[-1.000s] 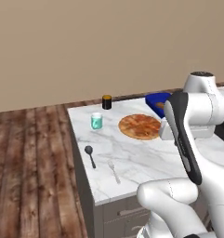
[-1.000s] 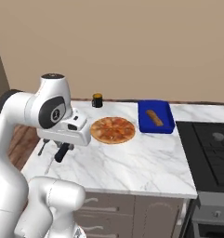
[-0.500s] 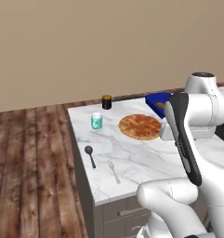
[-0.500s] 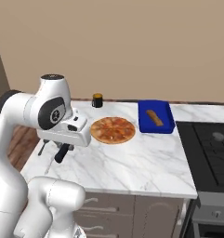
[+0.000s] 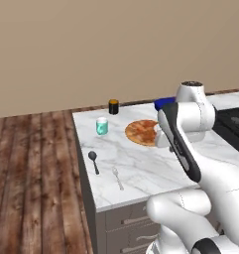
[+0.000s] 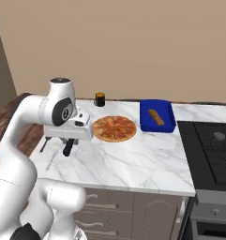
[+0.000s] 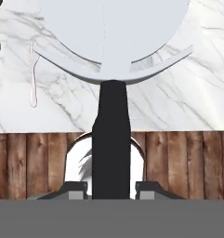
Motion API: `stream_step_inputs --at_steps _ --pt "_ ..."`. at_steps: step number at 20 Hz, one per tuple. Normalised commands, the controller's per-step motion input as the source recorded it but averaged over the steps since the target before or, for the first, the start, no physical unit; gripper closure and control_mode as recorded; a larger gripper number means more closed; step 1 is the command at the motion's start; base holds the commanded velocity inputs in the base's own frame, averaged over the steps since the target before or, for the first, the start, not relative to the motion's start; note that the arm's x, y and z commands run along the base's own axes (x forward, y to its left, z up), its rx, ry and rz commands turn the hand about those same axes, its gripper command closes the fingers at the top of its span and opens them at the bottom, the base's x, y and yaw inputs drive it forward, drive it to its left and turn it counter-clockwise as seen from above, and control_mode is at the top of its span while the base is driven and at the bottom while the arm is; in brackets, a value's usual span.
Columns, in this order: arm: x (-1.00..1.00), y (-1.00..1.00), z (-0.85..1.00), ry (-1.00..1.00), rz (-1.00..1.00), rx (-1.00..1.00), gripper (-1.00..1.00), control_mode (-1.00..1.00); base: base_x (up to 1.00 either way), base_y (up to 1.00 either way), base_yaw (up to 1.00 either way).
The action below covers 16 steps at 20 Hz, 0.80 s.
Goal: Take the pizza cutter from the drawer on the left and place it on the dining counter for cutting.
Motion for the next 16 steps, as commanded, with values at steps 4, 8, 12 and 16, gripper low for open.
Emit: stream_step_inputs --at_steps 4,8,12,16 --pt "1.0 0.37 -0.33 0.03 0.21 0.0 1.0 -1.0 0.0 0.0 0.0" --pt "0.96 0.31 -0.12 0.06 0.15 0.0 1.0 -1.0 0.0 0.0 0.0" --pt "0.75 0.1 -0.03 0.09 0.02 0.0 1.0 -1.0 0.0 0.0 0.0" --pt "0.74 0.1 -0.21 0.05 0.0 0.0 1.0 -1.0 0.0 0.0 0.0"
